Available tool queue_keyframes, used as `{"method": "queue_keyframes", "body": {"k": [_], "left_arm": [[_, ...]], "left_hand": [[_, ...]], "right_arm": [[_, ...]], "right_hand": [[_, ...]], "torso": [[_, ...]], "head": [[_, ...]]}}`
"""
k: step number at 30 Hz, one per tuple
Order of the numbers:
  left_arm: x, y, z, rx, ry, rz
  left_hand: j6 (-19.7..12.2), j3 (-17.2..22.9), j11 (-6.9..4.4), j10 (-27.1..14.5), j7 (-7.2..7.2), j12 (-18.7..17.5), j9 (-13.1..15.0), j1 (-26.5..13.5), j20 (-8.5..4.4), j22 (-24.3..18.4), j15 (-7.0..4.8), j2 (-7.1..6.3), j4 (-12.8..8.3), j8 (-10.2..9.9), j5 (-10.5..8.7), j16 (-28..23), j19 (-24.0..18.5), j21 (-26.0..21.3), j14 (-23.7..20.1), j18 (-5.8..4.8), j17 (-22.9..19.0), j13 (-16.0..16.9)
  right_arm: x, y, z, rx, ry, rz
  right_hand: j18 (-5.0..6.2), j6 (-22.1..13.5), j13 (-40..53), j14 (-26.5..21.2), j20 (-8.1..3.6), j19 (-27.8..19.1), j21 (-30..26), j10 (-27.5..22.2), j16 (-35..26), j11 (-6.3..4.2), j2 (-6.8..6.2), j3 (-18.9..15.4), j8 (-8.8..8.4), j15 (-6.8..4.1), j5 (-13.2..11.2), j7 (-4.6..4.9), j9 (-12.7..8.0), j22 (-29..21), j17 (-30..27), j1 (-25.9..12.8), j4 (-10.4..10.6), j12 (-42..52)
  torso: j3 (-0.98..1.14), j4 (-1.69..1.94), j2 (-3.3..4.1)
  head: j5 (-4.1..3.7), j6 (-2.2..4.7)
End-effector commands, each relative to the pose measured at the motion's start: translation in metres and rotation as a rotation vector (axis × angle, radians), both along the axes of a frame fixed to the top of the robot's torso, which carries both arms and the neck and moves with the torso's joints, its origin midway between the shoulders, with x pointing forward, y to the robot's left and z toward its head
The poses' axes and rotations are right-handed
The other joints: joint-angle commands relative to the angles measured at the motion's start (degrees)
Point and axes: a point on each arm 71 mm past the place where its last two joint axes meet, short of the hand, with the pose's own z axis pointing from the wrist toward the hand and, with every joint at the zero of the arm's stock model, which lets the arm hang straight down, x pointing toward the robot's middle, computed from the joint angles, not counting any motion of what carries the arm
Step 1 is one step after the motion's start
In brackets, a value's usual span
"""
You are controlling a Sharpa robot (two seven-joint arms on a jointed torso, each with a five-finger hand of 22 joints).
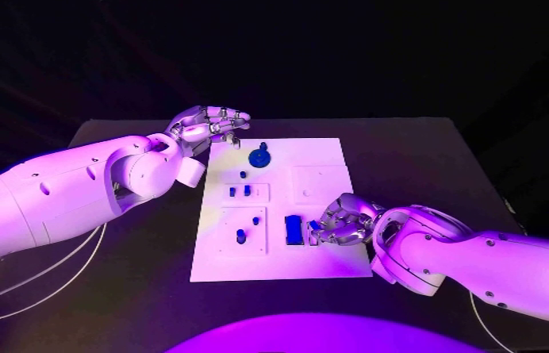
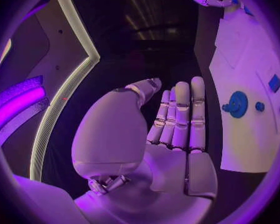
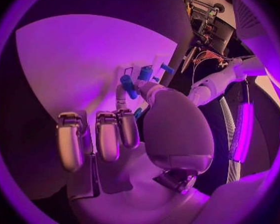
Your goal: Assemble the parts on the task board
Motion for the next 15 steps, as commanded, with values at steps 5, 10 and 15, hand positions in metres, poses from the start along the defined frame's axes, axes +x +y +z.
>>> {"method": "queue_keyframes", "body": {"k": [5,10,15], "left_arm": [[-0.001,-0.0029,0.0009,-0.012,0.001,-0.023],[-0.001,-0.0026,0.0008,-0.011,0.003,-0.023],[-0.0011,-0.0026,0.0007,-0.011,0.004,-0.024]], "left_hand": [[-0.4,0.07,0.12,-0.37,0.38,0.27,-0.07,0.3,0.07,-0.07,0.21,0.43,0.03,0.27,0.19,-0.24,0.27,-0.37,-0.4,0.84,-0.07,-0.1],[-0.42,0.07,0.14,-0.39,0.4,0.27,-0.08,0.21,0.09,-0.07,0.23,0.5,0.12,0.26,0.2,-0.24,0.27,-0.38,-0.4,0.83,-0.07,-0.12],[-0.46,0.07,0.15,-0.4,0.41,0.27,-0.1,0.13,0.09,-0.08,0.25,0.55,0.2,0.24,0.21,-0.24,0.27,-0.39,-0.4,0.82,-0.08,-0.13]], "right_arm": [[-0.0004,0.0032,-0.0034,-0.023,0.015,0.016],[-0.0005,0.0041,-0.0049,-0.036,0.016,0.025],[0.0003,0.0043,-0.0057,-0.048,0.009,0.03]], "right_hand": [[-0.02,0.41,10.65,4.78,-0.02,5.49,-0.18,2.31,-0.31,0.22,-0.25,-1.68,0.03,0.23,-0.84,-0.15,-0.1,14.59,8.96,-2.33,0.9,0.08],[-0.02,0.47,10.66,4.78,0.01,5.49,-0.2,2.32,-0.31,0.27,-0.52,-2.63,-0.06,0.27,-0.86,-0.11,-0.05,14.58,8.97,-3.23,1.32,0.08],[-0.02,0.51,10.6,4.78,0.04,5.49,-0.18,2.27,-0.31,0.3,-0.72,-3.5,-0.16,0.29,-0.98,-0.08,-0.02,14.59,8.96,-3.97,1.62,-0.03]], "torso": [[0.01,-0.01,-0.03],[0.0,-0.03,0.0],[0.0,-0.03,0.0]], "head": [[0.04,-0.2],[0.07,-0.31],[0.06,-0.4]]}}
